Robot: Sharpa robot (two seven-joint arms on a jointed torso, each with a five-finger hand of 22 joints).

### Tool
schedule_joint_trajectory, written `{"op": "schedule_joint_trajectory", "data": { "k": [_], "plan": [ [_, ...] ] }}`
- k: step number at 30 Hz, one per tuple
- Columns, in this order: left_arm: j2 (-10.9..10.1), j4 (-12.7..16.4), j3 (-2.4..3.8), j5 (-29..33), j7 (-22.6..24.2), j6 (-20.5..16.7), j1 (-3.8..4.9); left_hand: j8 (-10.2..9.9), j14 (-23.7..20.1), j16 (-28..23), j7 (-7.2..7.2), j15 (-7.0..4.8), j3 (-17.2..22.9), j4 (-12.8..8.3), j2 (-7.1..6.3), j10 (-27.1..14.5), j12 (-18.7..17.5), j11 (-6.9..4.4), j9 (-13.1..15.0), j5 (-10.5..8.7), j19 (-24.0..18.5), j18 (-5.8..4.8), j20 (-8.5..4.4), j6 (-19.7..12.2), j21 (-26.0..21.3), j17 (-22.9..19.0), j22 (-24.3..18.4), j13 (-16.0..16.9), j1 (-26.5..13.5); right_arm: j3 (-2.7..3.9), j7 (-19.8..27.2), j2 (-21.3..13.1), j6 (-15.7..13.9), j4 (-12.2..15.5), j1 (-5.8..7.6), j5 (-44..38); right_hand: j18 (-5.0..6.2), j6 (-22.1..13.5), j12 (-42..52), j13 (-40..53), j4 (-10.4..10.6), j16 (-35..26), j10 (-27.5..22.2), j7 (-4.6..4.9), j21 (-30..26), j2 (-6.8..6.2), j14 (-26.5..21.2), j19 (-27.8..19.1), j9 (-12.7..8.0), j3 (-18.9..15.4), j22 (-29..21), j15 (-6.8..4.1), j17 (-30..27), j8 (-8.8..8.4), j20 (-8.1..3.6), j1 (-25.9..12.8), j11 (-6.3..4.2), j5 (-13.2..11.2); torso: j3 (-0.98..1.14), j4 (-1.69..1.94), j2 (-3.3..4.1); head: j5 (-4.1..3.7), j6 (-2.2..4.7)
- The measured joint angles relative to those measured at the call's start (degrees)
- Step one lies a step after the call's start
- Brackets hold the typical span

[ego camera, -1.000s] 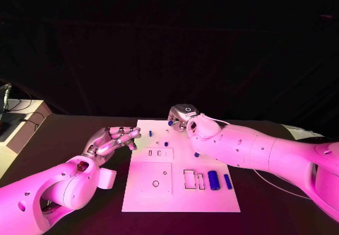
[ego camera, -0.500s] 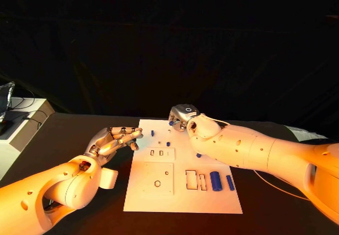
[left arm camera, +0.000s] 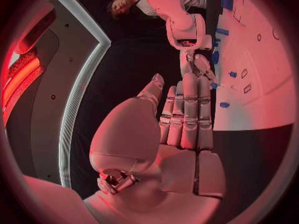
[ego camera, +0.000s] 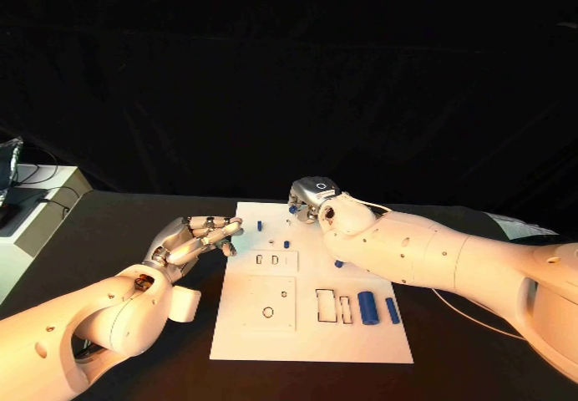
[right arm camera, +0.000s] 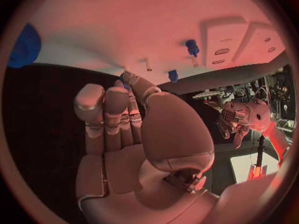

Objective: Assemble the parts on the task board

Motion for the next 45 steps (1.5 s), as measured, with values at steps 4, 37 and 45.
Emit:
{"op": "schedule_joint_trajectory", "data": {
  "k": [4, 37, 45],
  "plan": [
    [0.03, -0.01, 0.0, 0.0, -0.01, 0.06, 0.0, 0.0, 0.0, 0.0, 0.0, 0.0, -0.07, 0.07, 0.0, 0.0, 0.0, 0.0, 0.0, 0.0, 0.0, 0.0, 0.0, 0.0, 0.0, 0.0, -0.01, 0.0, 0.0, -0.01, 0.0, 0.19, 0.21, -0.19, -0.01, -0.07, -0.01, 0.0, 0.0, 0.0, 0.0, 0.0, 0.0, 0.0, -0.35, -0.01, 0.0, 0.0, 0.0, 0.0, 0.0, 0.0, 0.0, -0.03, 0.0, 0.0, 0.0, -0.04, -0.04, 0.03, 0.02, 0.04, -0.07],
    [0.06, -0.4, 0.04, 0.06, 0.01, 0.21, 0.0, 0.0, -0.21, 0.21, 0.0, 0.21, -0.06, 0.06, 0.0, 0.0, 0.0, 0.0, 0.0, 0.0, 0.0, -0.01, 0.0, -0.41, 0.23, -0.25, -0.18, -0.02, 0.0, 0.09, 1.33, -2.99, -2.03, 3.71, -0.09, 1.47, 4.48, -11.74, 0.22, -0.05, 5.59, -5.33, -13.37, 1.27, -28.46, -6.12, 0.07, 0.24, -0.36, -9.41, -0.72, 2.17, -0.73, 0.2, 2.87, 4.01, 3.48, -0.06, -0.11, -0.07, 0.21, 0.47, 0.24],
    [0.16, -1.61, 0.05, 0.1, 0.16, 0.45, -0.01, 0.0, -0.25, 0.21, 0.0, 0.25, -0.37, 0.37, -0.31, -0.22, 0.0, 0.22, 0.0, 0.0, -0.12, 0.0, 0.12, -0.41, 0.23, -0.4, -0.32, -0.02, -0.31, 1.09, 2.99, -13.1, -4.81, 13.19, 0.37, 9.28, 2.9, -8.8, 6.85, 3.93, 5.74, -3.39, -0.92, 2.26, -17.78, -6.7, 1.26, 0.36, -0.31, -9.12, 0.03, -0.91, 0.62, 0.2, 1.0, 1.5, 1.5, -0.38, 0.08, -0.71, 0.04, 0.65, 0.73]
  ]
}}
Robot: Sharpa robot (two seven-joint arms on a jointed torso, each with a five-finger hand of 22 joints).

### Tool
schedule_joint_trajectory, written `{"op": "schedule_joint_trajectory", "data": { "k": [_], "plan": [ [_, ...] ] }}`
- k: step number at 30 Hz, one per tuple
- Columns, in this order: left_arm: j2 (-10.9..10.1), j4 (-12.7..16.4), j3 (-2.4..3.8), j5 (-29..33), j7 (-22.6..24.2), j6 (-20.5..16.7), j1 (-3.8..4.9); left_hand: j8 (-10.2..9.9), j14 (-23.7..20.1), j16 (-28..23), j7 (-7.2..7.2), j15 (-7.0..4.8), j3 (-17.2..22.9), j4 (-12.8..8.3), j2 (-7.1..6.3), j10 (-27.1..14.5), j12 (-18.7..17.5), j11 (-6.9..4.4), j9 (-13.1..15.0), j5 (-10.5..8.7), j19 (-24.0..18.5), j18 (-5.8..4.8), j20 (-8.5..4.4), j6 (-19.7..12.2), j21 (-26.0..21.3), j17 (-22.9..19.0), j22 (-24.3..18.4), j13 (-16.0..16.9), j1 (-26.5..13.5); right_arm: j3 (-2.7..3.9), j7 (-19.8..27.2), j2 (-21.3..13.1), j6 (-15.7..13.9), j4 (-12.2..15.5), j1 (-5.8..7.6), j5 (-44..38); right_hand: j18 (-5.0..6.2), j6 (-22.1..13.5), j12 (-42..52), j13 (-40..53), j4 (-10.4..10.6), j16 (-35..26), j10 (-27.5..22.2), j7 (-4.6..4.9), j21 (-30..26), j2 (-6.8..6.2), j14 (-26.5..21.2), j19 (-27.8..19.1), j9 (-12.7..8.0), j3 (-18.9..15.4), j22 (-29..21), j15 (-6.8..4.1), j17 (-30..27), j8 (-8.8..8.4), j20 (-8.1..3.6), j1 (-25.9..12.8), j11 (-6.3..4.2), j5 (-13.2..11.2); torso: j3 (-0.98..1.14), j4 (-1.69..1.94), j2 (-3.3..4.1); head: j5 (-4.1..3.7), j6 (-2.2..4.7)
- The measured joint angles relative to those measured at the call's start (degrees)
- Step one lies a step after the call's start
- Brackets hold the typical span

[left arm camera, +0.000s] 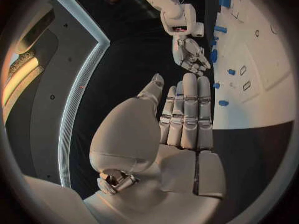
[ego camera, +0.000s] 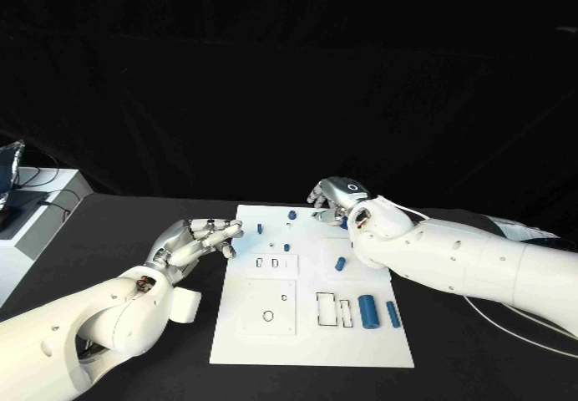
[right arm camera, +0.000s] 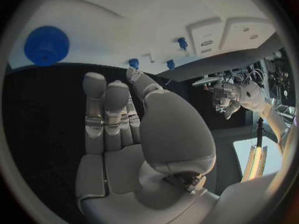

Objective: Assemble the parts on the task board

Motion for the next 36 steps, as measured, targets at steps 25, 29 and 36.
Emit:
{"op": "schedule_joint_trajectory", "data": {
  "k": [25, 29, 36],
  "plan": [
    [-0.24, -1.42, 0.0, -1.51, 0.2, 0.33, -0.02, 0.0, -0.17, 0.25, -0.21, 0.16, -2.08, -0.15, -0.97, -0.18, 0.22, -0.23, 0.0, 0.0, -0.08, 0.0, 0.08, -0.64, 0.08, -0.2, -0.32, 0.08, -1.58, 0.67, 0.73, -7.2, 7.93, -2.08, 1.35, 17.08, -3.85, -2.1, 52.19, 63.6, 3.74, 12.49, 0.12, -0.6, 32.21, -0.09, -1.2, 0.23, 0.23, -9.55, -0.02, 0.43, 22.74, 0.34, -1.18, -0.61, -1.92, 2.21, 0.6, -0.97, 0.03, -0.42, -0.15],
    [-0.17, -1.42, -0.01, -1.72, 0.14, 0.31, -0.04, 0.0, -0.17, 0.25, -0.21, 0.16, -2.08, -0.15, -0.97, -0.19, 0.22, -0.24, 0.0, 0.0, -0.08, 0.0, 0.08, -0.63, 0.22, -0.23, -0.31, 0.08, -1.58, 0.66, 0.47, -6.26, 9.05, -3.03, 1.35, 17.21, -3.85, -2.11, 52.19, 63.98, 3.97, 12.49, 0.14, -0.59, 32.87, -0.31, -1.19, 0.23, 0.23, -9.31, -0.02, 0.43, 23.39, 0.34, -1.18, -0.83, -1.91, 2.44, 0.57, -0.89, 0.03, -0.48, -0.36],
    [-0.07, -1.49, -0.01, -1.94, 0.09, 0.27, -0.04, 0.0, -0.17, 0.25, -0.21, 0.17, -2.1, -0.17, -0.95, -0.18, 0.22, -0.23, 0.0, 0.0, -0.08, -0.01, 0.08, -0.63, 0.22, -0.23, -0.32, 0.07, -1.56, 0.63, -0.01, -4.15, 10.24, -5.26, 1.31, 17.5, -3.89, -2.29, 52.62, 64.28, 3.97, 12.49, 0.36, -0.41, 33.81, -0.31, -0.98, 0.23, 0.22, -9.31, -0.02, 0.63, 23.92, 0.34, -1.19, -0.83, -2.09, 2.75, 0.54, -0.81, 0.03, -0.58, -0.69]
  ]
}}
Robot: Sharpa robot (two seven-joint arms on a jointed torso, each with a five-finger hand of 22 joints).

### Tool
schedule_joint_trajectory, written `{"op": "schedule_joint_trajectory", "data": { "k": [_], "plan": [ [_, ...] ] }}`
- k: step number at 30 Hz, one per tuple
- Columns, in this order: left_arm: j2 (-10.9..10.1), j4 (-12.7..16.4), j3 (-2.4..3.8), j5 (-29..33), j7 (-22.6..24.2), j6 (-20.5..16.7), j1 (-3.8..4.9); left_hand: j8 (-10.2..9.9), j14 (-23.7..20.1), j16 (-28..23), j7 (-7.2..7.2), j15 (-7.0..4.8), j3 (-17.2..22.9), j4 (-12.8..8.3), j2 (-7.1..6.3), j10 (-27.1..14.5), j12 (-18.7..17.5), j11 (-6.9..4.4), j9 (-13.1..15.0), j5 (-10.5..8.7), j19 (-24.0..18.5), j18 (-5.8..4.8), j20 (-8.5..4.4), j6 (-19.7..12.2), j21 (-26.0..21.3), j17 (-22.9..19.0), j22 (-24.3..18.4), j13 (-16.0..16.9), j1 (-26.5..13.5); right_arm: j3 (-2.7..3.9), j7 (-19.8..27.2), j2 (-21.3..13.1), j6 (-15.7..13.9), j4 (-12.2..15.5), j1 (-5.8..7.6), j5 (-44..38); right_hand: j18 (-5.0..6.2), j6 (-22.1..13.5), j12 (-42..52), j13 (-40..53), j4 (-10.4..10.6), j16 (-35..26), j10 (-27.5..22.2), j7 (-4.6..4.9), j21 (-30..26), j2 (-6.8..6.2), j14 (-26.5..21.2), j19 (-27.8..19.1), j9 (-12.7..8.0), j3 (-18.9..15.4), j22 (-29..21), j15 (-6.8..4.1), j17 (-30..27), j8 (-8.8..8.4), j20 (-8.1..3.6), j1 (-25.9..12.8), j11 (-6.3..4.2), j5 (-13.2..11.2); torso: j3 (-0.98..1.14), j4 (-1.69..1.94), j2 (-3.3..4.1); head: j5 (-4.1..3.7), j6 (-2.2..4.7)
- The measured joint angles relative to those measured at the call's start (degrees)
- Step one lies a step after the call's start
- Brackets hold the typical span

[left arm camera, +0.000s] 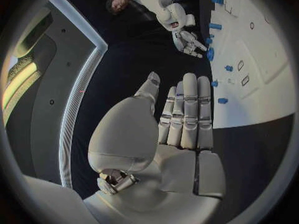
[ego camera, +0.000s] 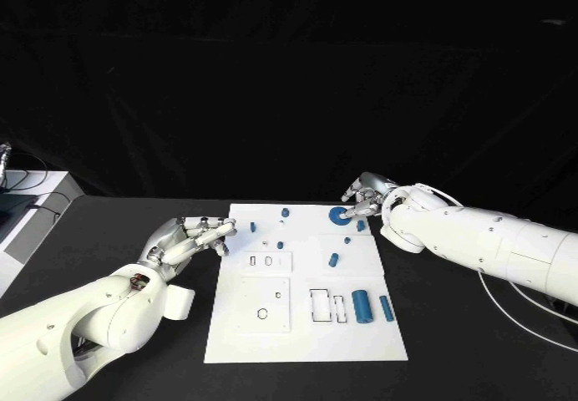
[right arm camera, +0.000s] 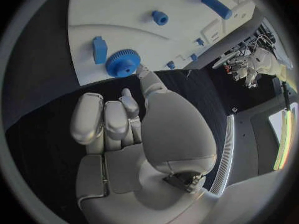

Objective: Assemble the parts on the task board

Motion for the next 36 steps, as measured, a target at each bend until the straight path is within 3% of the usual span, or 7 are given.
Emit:
{"op": "schedule_joint_trajectory", "data": {
  "k": [3, 23, 36],
  "plan": [
    [0.07, 0.0, 0.0, -0.05, -0.04, -0.01, 0.0, 0.0, 0.0, 0.0, 0.0, 0.0, -0.22, -0.22, 0.52, 0.0, 0.0, 0.0, 0.0, 0.0, 0.0, 0.0, 0.0, 0.0, 0.0, -0.07, 0.0, 0.0, 0.05, -0.03, -0.19, 0.74, 0.49, -0.96, -0.03, 0.27, -0.01, -0.04, 0.0, 0.08, 0.16, 0.0, 0.0, 0.04, 0.21, 0.0, 0.0, 0.0, 0.0, -0.16, 0.0, 0.0, 0.07, 0.0, 0.0, 0.0, 0.0, 0.0, -0.04, 0.0, 0.0, 0.07, -0.07],
    [0.29, 0.0, 0.0, -0.11, -0.2, -0.11, 0.0, 0.0, 0.0, 0.21, 0.0, 0.0, -0.22, -0.22, 0.51, 0.0, 0.0, 0.0, 0.0, 0.0, 0.0, 0.01, 0.0, 0.0, 0.22, -0.18, -0.07, -0.01, 0.06, -0.15, -1.85, 2.35, 3.76, -3.2, -0.14, 1.18, -0.37, -0.25, 0.67, 0.67, 0.32, 0.49, 1.0, 0.24, 1.99, 0.02, 0.01, 0.0, -0.02, 0.0, -0.02, 0.0, 1.18, 0.0, 0.0, -0.02, -0.24, 0.9, -0.02, -0.12, -0.05, 0.2, -0.71],
    [0.36, 0.06, 0.0, -0.1, -0.24, -0.1, 0.0, 0.0, 0.0, 0.21, 0.0, 0.0, -0.22, -0.22, 0.75, 0.0, 0.0, 0.0, 0.0, 0.0, 0.0, 0.0, 0.0, 0.0, 0.22, -0.18, -0.07, -0.01, 0.3, -0.36, -2.45, 3.43, 4.68, -4.51, -0.15, 1.25, -0.39, -0.38, 0.67, 0.74, -0.51, 0.49, 1.3, 0.36, 2.29, 1.08, 0.01, 0.0, -0.02, 0.16, -0.02, 0.0, 1.48, 0.0, 0.0, -1.08, -0.52, 1.82, -0.01, -0.05, -0.05, 0.07, -0.66]
  ]
}}
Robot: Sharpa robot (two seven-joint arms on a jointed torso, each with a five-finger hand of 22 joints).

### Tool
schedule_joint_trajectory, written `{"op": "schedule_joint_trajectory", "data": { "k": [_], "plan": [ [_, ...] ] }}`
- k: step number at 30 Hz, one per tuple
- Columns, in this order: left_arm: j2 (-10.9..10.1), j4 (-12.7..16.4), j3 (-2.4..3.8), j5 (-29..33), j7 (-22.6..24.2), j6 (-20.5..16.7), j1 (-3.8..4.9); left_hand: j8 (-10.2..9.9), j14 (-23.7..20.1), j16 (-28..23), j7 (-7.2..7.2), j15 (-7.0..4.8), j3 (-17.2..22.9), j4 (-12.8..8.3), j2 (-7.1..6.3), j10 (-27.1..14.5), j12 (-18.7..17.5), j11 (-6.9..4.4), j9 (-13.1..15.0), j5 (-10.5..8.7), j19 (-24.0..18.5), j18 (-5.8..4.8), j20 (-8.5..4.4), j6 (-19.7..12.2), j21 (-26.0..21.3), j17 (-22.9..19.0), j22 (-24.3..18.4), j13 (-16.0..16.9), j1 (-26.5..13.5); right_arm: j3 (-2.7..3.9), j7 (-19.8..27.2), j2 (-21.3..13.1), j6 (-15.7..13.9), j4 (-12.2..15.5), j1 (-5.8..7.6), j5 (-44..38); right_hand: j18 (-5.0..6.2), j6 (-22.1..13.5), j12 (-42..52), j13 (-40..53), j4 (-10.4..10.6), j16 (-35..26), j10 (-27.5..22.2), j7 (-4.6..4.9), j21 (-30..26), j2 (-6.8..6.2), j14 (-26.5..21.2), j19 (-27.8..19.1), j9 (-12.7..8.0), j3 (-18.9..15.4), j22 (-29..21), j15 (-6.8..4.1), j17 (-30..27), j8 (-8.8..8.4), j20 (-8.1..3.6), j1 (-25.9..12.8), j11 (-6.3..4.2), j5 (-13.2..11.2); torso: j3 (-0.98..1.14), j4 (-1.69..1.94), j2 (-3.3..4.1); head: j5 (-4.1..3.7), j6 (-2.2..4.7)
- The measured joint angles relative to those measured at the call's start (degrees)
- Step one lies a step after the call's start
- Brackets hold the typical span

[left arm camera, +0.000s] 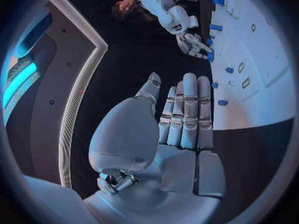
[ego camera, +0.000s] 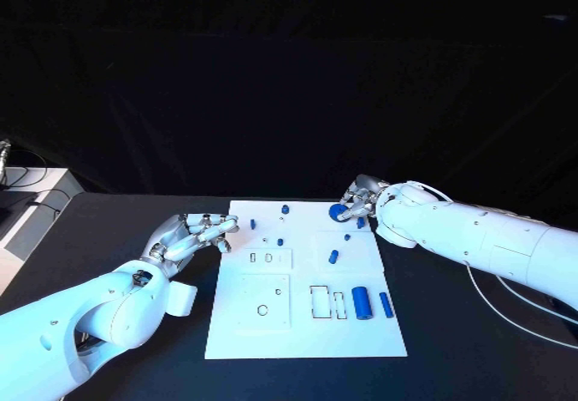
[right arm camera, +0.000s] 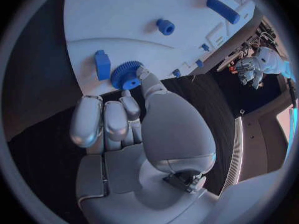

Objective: Assemble the parts on the task board

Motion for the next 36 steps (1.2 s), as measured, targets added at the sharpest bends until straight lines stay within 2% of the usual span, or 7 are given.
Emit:
{"op": "schedule_joint_trajectory", "data": {
  "k": [3, 11, 13, 18, 24, 29, 36],
  "plan": [
    [0.01, 0.01, 0.0, 0.0, -0.01, 0.0, 0.0, 0.0, 0.0, 0.0, 0.0, 0.0, 0.0, 0.0, 0.0, 0.0, 0.0, 0.0, 0.0, 0.0, 0.0, 0.0, 0.0, 0.0, 0.0, 0.0, 0.0, 0.0, 0.0, -0.04, -0.02, 0.29, 0.08, -0.33, -0.05, 0.03, 0.0, -0.02, 0.0, 0.08, 0.0, 0.0, 0.0, 0.02, 0.21, 0.0, 0.0, 0.0, -0.01, 0.0, 0.0, 0.0, 0.0, 0.0, 0.0, 0.0, 0.0, 0.52, 0.0, 0.04, 0.03, -0.01, -0.03],
    [-0.03, 0.01, 0.0, 0.01, -0.05, 0.01, 0.0, 0.0, 0.0, 0.0, 0.0, 0.0, 0.0, 0.0, 0.0, 0.0, 0.0, 0.0, 0.0, 0.0, 0.0, 0.0, 0.0, 0.0, 0.0, 0.0, -0.01, 0.0, 0.0, -0.07, 0.0, 0.43, 0.09, -0.57, -0.16, 0.2, -0.01, 0.26, 0.0, 0.15, -0.3, -0.01, 0.0, 0.3, 0.21, 1.45, 0.0, 0.0, -0.14, -0.31, 0.04, 0.0, 0.0, -0.01, 0.0, -0.35, 0.0, 0.75, 0.0, 0.09, 0.06, 0.18, -0.25],
    [-0.05, 0.0, 0.0, 0.01, -0.07, 0.01, 0.0, 0.0, 0.0, 0.0, 0.0, 0.0, 0.0, 0.0, 0.24, 0.0, 0.0, 0.0, 0.0, 0.0, 0.0, -0.01, 0.0, 0.0, 0.23, -0.1, -0.12, 0.0, -0.24, -0.07, 0.05, 0.41, 0.09, -0.55, -0.17, 0.26, -0.02, 0.41, 0.0, 0.14, -0.88, -0.01, 0.0, 0.45, 0.2, 2.12, 0.0, 0.0, -0.15, -0.23, 0.04, 0.0, -0.01, -0.02, 0.0, -0.59, 0.0, 1.34, 0.0, 0.04, 0.05, 0.25, -0.31],
    [-0.05, -0.01, 0.0, 0.02, -0.14, 0.01, 0.0, 0.0, 0.0, 0.0, 0.0, 0.0, 0.0, 0.0, 0.3, 0.0, 0.0, 0.0, 0.0, 0.0, 0.0, 0.0, 0.0, 0.0, 0.23, -0.1, -0.12, 0.0, -0.3, -0.07, 0.17, 0.26, 0.07, -0.32, -0.19, 0.47, -0.06, 0.79, -0.01, 0.31, -2.43, -0.03, 0.22, 0.11, 0.43, 3.35, 0.0, 0.0, -0.15, -0.02, 0.04, 0.0, -0.01, -0.19, 0.0, -0.9, -0.23, 2.42, 0.03, -0.03, 0.05, 0.34, -0.38],
    [-0.11, -0.06, 0.0, 0.03, -0.22, 0.0, 0.0, 0.0, 0.0, 0.0, 0.0, 0.0, 0.0, 0.0, 0.59, 0.0, 0.0, 0.0, 0.0, 0.0, 0.0, 0.0, 0.0, 0.0, 0.23, -0.1, -0.12, 0.0, -0.01, -0.08, 0.45, -0.06, -0.14, 0.15, -0.2, 0.76, -0.18, 1.28, -0.01, 0.43, -4.28, -0.04, 0.31, 0.19, 0.77, 4.12, 0.03, 0.0, -0.26, 1.3, 0.04, -0.03, -0.02, -0.45, 0.0, -0.71, -0.32, 2.97, 0.04, -0.04, 0.05, 0.38, -0.42],
    [-0.11, -0.09, 0.0, 0.04, -0.26, 0.0, 0.0, 0.0, 0.0, 0.0, 0.0, 0.0, 0.0, 0.0, 0.59, 0.0, 0.0, 0.0, 0.0, 0.0, 0.0, 0.0, 0.0, 0.0, 0.22, -0.1, -0.12, -0.01, -0.01, -0.15, 1.18, -0.29, -1.24, 0.94, -0.29, 1.04, -0.4, 2.53, -0.01, 0.62, -5.51, -0.04, 0.56, -0.61, 1.3, 4.64, 0.22, 0.0, -0.33, 4.96, 0.03, -0.21, -0.02, -0.56, 0.0, -0.68, -0.57, 2.96, 0.04, -0.02, 0.03, 0.41, -0.43],
    [-0.08, -0.12, 0.0, 0.05, -0.29, 0.0, -0.01, 0.0, 0.0, 0.0, 0.0, 0.0, 0.0, 0.0, 0.59, 0.0, 0.0, 0.0, 0.0, 0.0, 0.0, 0.0, 0.0, 0.0, 0.22, -0.1, -0.12, -0.01, -0.01, -0.22, 2.82, -0.61, -4.3, 2.91, -0.46, 0.92, -0.39, 3.73, -0.01, 0.69, -6.32, -0.39, 0.93, -1.82, 1.76, 5.37, 0.43, 0.0, -0.33, 6.81, 0.03, -0.43, -0.02, -0.52, 0.0, -1.45, -0.93, 2.9, 0.03, 0.01, 0.02, 0.46, -0.35]
  ]
}}
